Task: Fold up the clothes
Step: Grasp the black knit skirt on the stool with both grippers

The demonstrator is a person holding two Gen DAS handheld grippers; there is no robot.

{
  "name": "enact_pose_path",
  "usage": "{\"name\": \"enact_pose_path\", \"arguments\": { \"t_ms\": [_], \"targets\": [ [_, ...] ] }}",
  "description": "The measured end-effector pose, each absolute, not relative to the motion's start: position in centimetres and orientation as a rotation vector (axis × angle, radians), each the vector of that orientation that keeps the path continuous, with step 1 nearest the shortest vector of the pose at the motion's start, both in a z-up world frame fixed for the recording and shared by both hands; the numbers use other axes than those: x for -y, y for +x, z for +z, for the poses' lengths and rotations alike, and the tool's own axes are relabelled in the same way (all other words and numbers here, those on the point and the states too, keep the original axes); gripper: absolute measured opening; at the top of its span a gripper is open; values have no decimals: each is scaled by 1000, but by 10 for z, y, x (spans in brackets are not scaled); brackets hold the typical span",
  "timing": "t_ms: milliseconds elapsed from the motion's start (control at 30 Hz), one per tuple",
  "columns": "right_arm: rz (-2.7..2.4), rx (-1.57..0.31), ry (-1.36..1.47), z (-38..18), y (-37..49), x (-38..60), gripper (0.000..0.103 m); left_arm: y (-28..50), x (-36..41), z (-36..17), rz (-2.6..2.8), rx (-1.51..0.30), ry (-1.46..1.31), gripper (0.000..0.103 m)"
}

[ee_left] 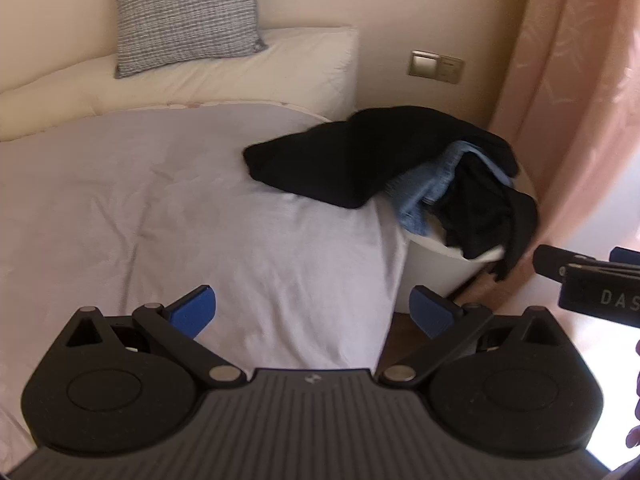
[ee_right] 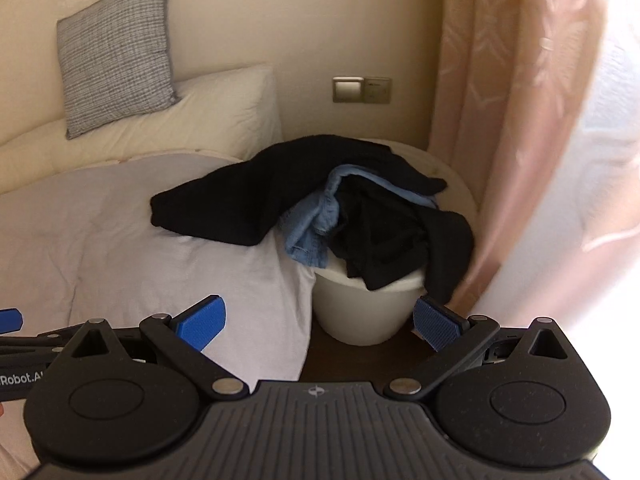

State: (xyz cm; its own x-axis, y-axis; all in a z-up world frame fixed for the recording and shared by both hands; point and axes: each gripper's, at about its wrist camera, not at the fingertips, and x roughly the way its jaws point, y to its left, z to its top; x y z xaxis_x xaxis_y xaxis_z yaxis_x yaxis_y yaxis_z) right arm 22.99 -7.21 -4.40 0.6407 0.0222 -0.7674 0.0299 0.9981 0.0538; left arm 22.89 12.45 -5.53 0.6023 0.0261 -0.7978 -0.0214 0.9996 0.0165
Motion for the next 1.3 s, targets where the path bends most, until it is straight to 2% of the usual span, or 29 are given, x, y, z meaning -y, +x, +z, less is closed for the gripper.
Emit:
{"name": "enact_pose_path", "arguments": {
  "t_ms": [400,600,900,1233,1300],
  "targets": [
    [104,-884,15,-88,334,87,103,332,-109,-100,93,-1054,-14,102],
    [172,-947,-5,-107,394,105,103,387,-103,-118,76,-1112,-58,102],
    [260,-1036,-32,-129,473,117,103,458,-124,-147,131,-1188,-231,101],
    [231,-1073,52,-154,529,152,98,522,-136,-186,99,-1186,-230,75],
    [200,-1067,89,-159,535,168,98,535,-140,-193,91,-1176,-216,75]
  ]
}}
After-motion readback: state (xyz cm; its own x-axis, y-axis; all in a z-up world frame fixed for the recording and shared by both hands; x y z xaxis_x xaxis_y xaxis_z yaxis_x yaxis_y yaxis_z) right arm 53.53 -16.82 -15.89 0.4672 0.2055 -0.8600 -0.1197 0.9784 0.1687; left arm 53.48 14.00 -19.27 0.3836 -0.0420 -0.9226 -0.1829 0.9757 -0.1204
